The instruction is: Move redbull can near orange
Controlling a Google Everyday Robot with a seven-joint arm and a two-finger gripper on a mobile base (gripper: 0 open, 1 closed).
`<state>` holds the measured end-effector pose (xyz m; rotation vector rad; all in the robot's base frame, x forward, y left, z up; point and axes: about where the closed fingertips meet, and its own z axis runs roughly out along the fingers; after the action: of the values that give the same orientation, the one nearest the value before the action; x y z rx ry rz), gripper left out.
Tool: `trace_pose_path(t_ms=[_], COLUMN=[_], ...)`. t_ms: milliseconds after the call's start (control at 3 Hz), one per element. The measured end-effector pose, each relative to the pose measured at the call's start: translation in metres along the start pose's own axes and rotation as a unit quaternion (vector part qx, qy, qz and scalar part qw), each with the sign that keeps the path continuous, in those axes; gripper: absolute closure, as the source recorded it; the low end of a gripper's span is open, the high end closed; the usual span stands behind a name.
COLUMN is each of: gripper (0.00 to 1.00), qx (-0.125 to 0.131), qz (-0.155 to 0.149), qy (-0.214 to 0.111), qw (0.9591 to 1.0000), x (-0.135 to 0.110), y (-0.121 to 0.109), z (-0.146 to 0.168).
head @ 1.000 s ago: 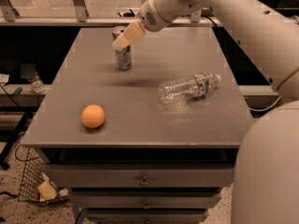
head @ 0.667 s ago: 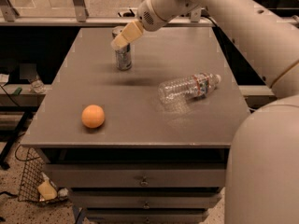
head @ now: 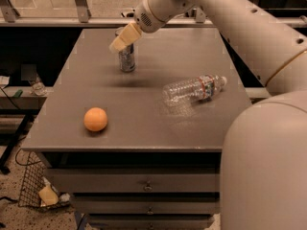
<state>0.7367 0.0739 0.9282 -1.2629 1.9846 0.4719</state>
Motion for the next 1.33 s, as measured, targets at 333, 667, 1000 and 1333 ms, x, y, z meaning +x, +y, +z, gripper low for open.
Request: trace_pose_path(t_ms=[333, 667, 1000, 1333], gripper=[0.00, 0.18, 0.49, 0.72], qx=[-0.002, -0.003, -0.004, -0.006], qz=[-0.006, -0.014, -0.020, -0.024], qy=[0.002, 0.011, 0.012, 0.010], qw=[1.0000, 0.9998, 0.9997, 0.9997], x=[-0.0045, -0.0052, -0.0077, -0.0096], y=[0.0027, 0.0044, 0.0061, 0.0083], z=[-0.0005, 0.0020, 0.0033, 0.0041])
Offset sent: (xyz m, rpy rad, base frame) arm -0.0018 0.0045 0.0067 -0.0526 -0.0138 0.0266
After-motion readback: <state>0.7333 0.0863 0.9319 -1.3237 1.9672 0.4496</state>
